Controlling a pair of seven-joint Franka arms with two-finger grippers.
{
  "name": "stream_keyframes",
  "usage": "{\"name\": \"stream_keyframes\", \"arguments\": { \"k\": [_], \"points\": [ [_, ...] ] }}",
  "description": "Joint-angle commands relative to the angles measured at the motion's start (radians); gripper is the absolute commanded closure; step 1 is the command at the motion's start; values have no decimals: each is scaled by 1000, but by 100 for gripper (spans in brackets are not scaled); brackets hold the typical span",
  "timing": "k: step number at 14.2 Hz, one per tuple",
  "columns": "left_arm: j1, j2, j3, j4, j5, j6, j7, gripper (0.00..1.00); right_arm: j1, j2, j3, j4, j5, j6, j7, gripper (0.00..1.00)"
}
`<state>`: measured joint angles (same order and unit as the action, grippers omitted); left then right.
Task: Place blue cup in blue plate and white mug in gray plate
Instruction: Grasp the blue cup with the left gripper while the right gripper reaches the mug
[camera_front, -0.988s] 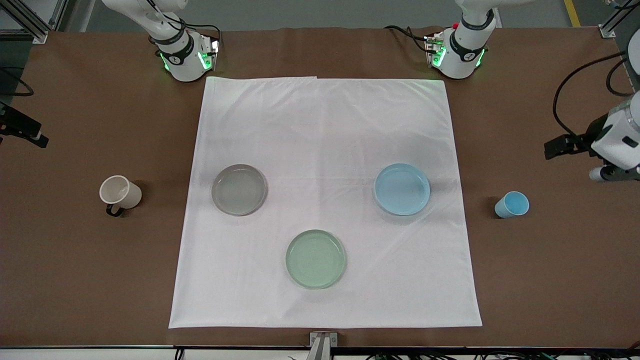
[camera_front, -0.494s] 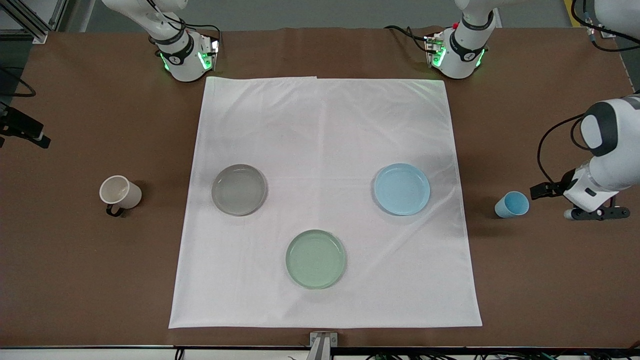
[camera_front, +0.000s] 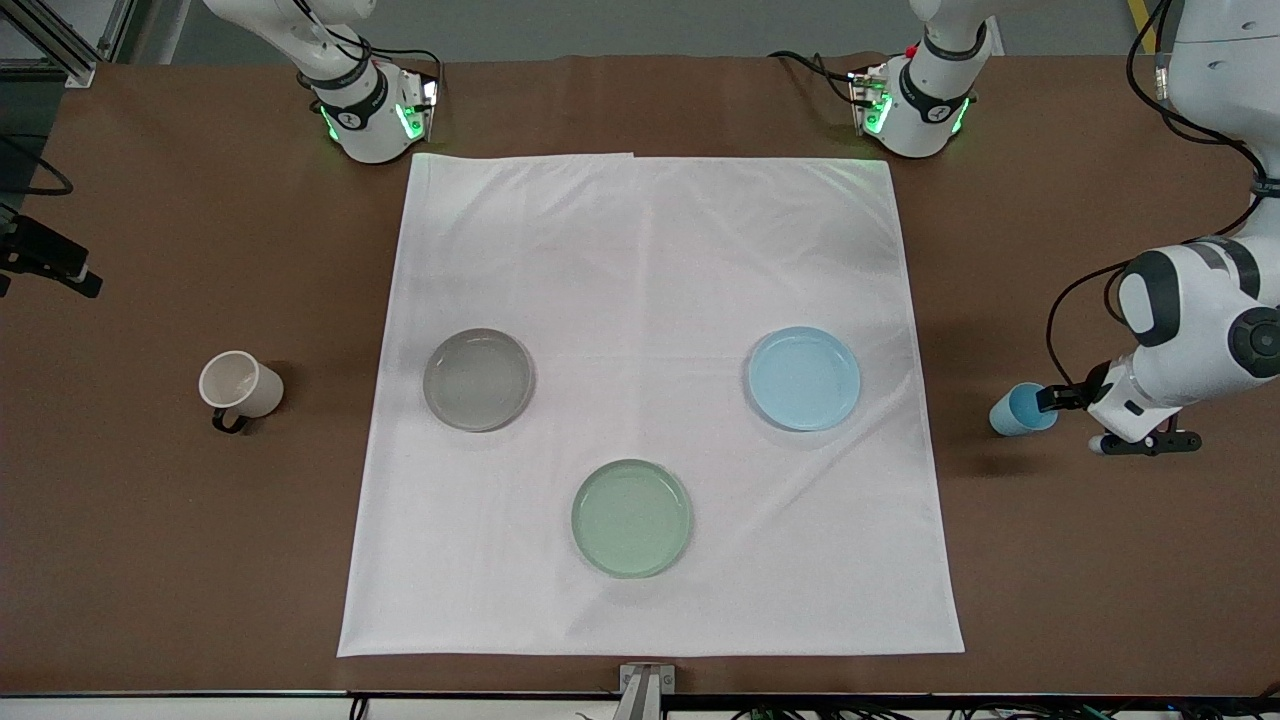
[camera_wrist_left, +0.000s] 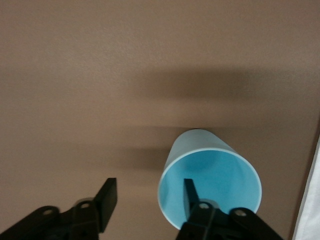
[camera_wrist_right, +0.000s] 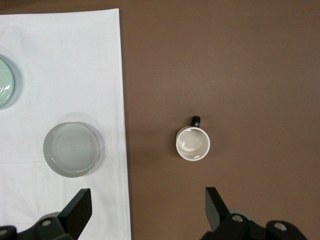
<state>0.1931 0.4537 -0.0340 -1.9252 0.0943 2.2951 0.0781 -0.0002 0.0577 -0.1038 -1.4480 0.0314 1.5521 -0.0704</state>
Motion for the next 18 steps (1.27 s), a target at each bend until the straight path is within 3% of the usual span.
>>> {"name": "stream_keyframes", "arguments": {
  "k": [1, 3, 5, 7, 10, 15, 18],
  "points": [
    [-1, 6, -11, 0, 1, 6, 2, 63, 3, 28, 3, 12, -8, -9, 3, 0],
    [0, 8, -32, 2, -1, 6, -3, 88, 8, 63, 3, 12, -7, -9, 1, 0],
    [0, 3, -50, 3, -1, 3, -9, 99, 20, 106, 3, 12, -10, -1, 1, 0],
    [-3, -18, -84, 9, -1, -11, -35, 99, 9, 126, 3, 8, -8, 3, -2, 0],
    [-4, -67, -179, 15, 1, -46, -151, 100, 2, 241, 1, -15, -13, 70, 0, 0],
    [-17, -67, -365, 35, 2, -126, -441, 100, -84, 290, 1, -263, -13, 411, -2, 0],
    [-124, -35, -377, 37, 4, -123, -598, 100, -132, 350, 1, -328, -10, 567, -2, 0]
  ]
}}
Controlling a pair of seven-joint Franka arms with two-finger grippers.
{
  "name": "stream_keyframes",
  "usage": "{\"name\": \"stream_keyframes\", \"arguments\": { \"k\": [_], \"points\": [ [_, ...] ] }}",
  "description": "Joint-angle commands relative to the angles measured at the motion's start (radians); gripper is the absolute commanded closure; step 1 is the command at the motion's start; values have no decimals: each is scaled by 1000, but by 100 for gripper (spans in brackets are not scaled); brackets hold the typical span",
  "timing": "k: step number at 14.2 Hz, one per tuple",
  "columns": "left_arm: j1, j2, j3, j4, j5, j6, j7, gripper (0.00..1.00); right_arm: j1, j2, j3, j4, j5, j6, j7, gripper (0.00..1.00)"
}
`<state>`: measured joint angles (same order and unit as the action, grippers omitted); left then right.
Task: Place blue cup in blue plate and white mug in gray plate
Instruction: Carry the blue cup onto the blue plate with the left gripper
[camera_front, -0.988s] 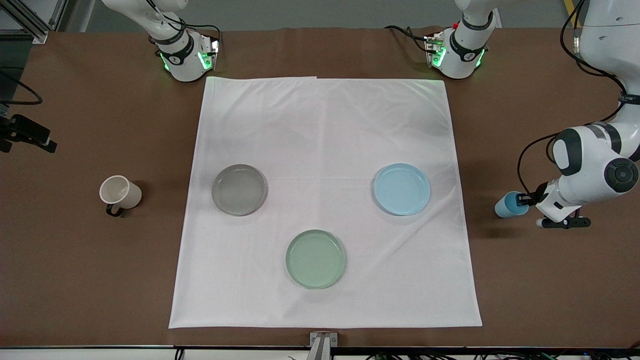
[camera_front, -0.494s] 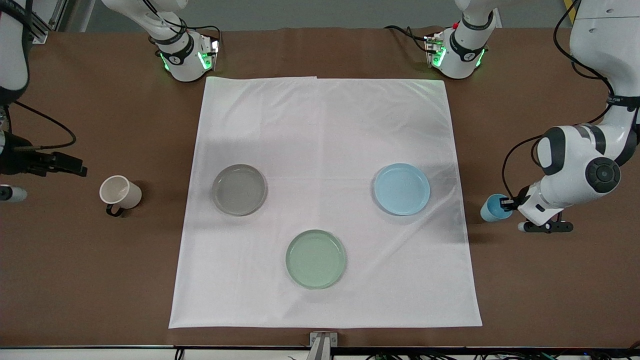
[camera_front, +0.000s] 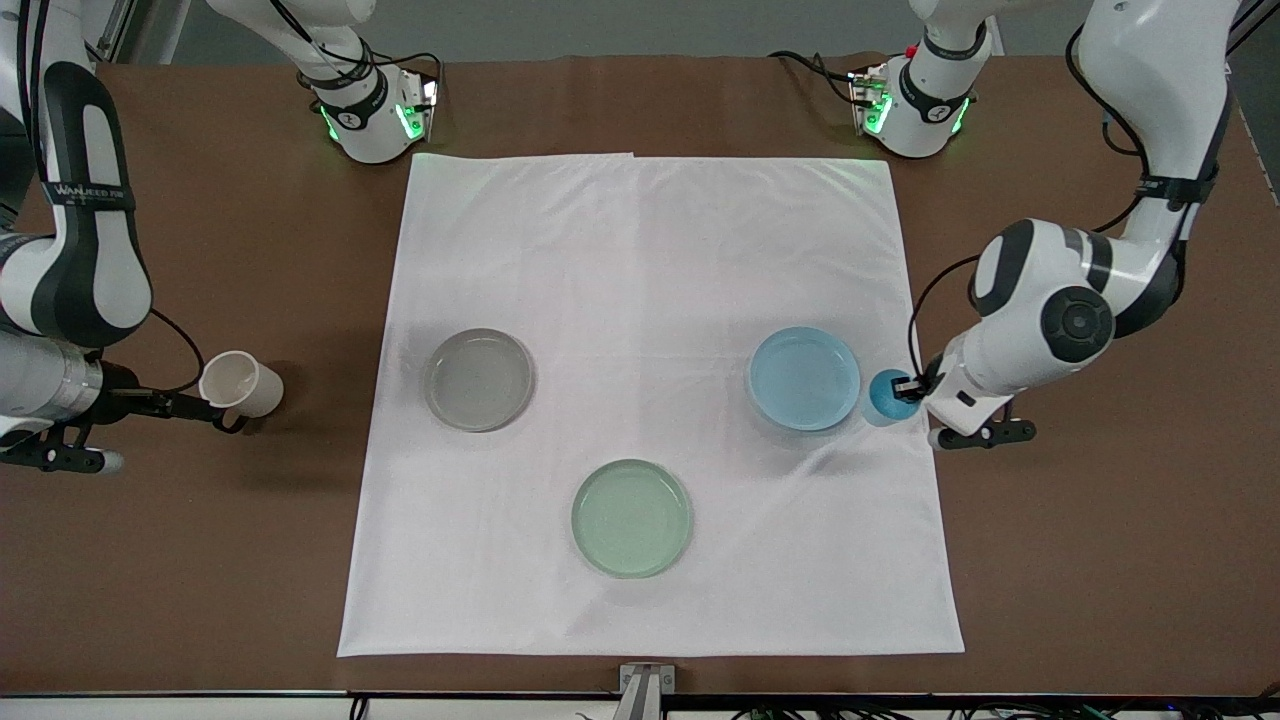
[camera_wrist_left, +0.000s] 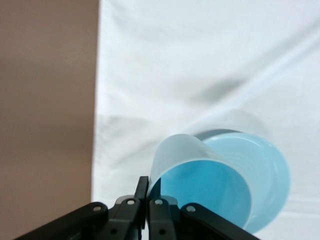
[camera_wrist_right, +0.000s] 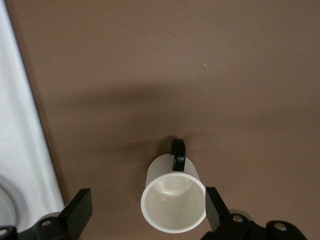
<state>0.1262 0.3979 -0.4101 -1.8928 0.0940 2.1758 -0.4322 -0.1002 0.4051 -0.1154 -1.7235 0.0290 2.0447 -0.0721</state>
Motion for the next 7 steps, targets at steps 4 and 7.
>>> {"name": "stream_keyframes", "arguments": {
  "k": [4, 7],
  "points": [
    [-146, 67, -1, 6, 13, 19, -181, 99, -65, 79, 13, -62, 2, 161, 2, 0],
    [-171, 99, 4, 5, 15, 50, -181, 96, -62, 124, 14, -82, 2, 215, 2, 0]
  ]
}}
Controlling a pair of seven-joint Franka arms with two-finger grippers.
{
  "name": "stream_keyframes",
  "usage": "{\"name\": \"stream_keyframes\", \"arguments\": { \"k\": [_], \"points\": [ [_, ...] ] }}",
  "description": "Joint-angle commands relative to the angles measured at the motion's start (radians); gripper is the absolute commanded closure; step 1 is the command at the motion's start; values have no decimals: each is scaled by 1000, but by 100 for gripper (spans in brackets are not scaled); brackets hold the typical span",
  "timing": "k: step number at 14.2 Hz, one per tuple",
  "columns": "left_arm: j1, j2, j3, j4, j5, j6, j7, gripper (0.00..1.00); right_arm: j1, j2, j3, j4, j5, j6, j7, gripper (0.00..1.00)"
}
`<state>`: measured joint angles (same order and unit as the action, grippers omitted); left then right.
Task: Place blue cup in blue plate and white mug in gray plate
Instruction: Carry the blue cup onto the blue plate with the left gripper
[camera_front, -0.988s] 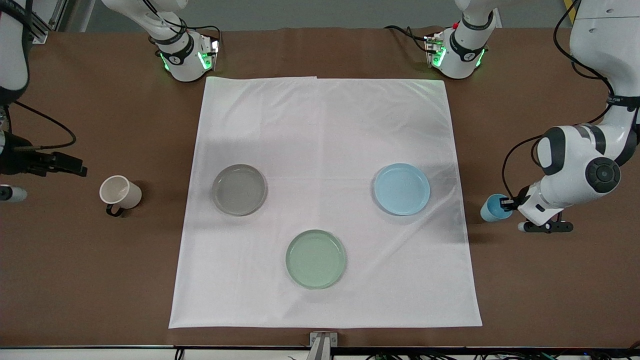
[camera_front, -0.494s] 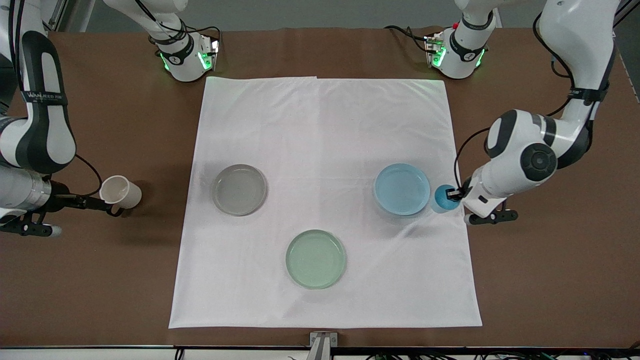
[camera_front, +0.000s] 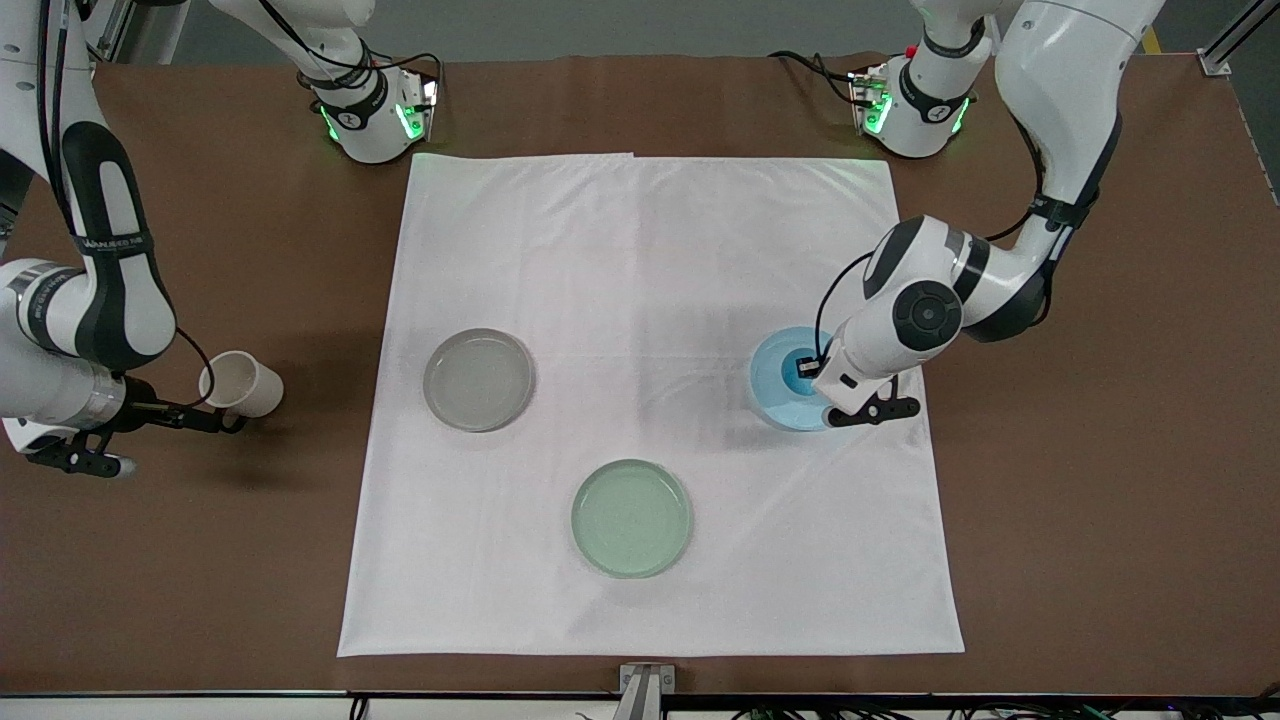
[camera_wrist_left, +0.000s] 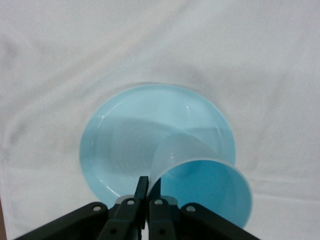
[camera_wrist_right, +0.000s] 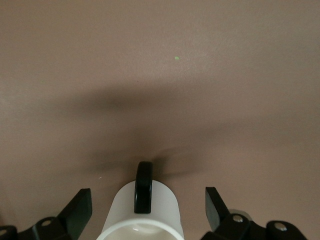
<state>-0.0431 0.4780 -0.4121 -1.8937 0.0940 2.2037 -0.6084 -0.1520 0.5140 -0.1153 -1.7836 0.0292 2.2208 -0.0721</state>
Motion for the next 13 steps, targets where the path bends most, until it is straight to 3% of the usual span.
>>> {"name": "stream_keyframes", "arguments": {
  "k": [1, 2, 3, 5, 6, 10, 13],
  "points": [
    [2, 31, 7, 5, 15, 31, -5, 92, -11, 35, 14, -22, 1, 58, 2, 0],
    [3, 33, 7, 5, 15, 31, -5, 85, -9, 49, 14, -22, 3, 71, 2, 0],
    [5, 33, 9, 5, 15, 31, -5, 69, -9, 54, 16, -23, 3, 71, 2, 3],
    [6, 24, 9, 7, 15, 30, -5, 29, -8, 54, 16, -25, 3, 69, 2, 16],
    [15, 10, 9, 18, 15, 24, -2, 0, -8, 54, 16, -26, 3, 68, 2, 24],
    [74, -125, 18, 118, 15, -85, 5, 0, -6, 51, 17, -48, 3, 63, 3, 44],
    [208, -157, 12, 258, 27, -287, 140, 0, -6, 49, 17, -48, 3, 63, 2, 57]
  ]
}}
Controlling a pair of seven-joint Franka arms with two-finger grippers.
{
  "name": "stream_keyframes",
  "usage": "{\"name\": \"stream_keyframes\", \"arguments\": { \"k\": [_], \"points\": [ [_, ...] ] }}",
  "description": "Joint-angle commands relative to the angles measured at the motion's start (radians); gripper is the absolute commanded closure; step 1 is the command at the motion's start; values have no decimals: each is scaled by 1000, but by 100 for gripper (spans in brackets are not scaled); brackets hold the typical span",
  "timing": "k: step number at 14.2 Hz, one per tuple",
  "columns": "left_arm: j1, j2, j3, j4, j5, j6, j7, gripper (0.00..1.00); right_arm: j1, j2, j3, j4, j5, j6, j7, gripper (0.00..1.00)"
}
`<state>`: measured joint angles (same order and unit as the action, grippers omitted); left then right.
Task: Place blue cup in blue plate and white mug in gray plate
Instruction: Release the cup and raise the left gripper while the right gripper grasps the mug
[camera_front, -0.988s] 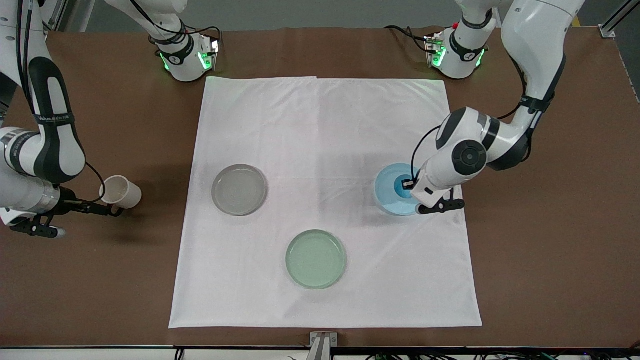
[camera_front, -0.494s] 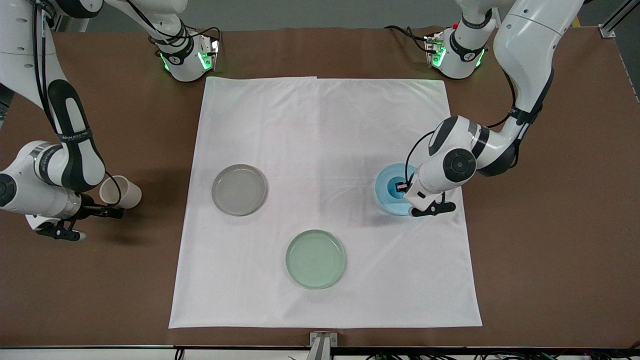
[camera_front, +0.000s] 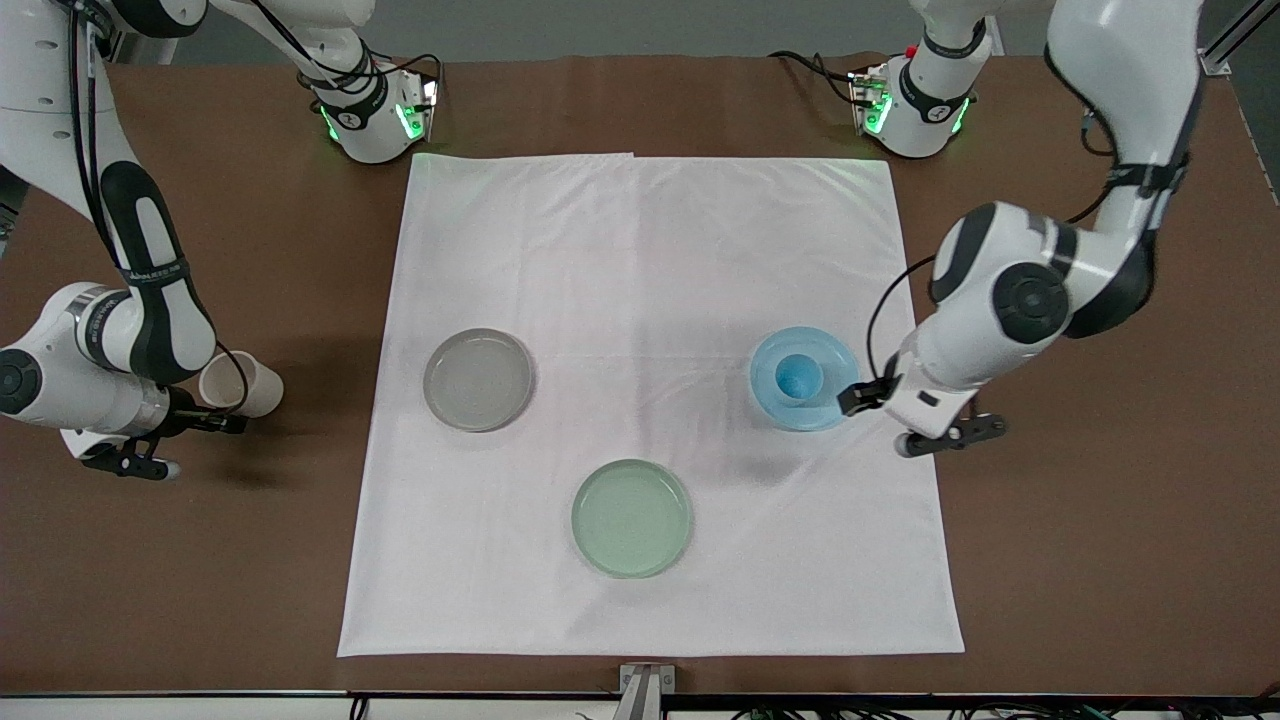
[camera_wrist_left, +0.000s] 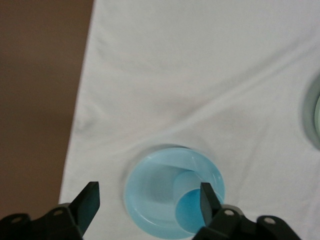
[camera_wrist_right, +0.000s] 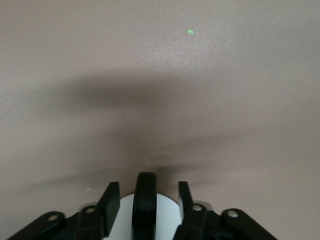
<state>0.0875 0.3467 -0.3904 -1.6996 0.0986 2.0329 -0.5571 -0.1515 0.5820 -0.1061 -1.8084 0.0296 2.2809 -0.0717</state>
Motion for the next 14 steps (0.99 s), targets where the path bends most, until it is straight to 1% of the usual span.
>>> {"name": "stream_keyframes", "arguments": {
  "k": [1, 2, 4, 7, 9, 11, 12, 13, 14],
  "points": [
    [93, -56, -2, 90, 42, -176, 165, 0, -6, -19, 8, -25, 3, 2, 1, 61],
    [113, -84, 1, 127, 71, -216, 228, 0, -6, -19, 8, -23, 3, 2, 1, 64],
    [172, -132, -7, 187, 79, -330, 304, 0, -6, -19, 10, -22, 3, 3, -14, 72],
    [175, -172, -1, 283, 70, -514, 407, 0, -8, -19, 10, -16, 3, 3, -16, 82],
    [176, -199, -2, 311, 40, -577, 404, 0, -8, -19, 11, -12, 3, 3, -16, 85],
    [167, -254, 14, 307, 12, -594, 425, 0, -7, -21, 11, -11, 3, 3, -29, 89],
    [116, -276, 97, 293, -35, -591, 446, 0, -6, -22, 11, -9, 3, 2, -40, 91],
    [22, -300, 213, 269, -86, -589, 459, 0, -5, -28, 11, -6, 3, -1, -43, 92],
    [-50, -326, 311, 239, -112, -589, 460, 0, 6, -46, 13, -5, 3, -24, -43, 92]
  ]
}}
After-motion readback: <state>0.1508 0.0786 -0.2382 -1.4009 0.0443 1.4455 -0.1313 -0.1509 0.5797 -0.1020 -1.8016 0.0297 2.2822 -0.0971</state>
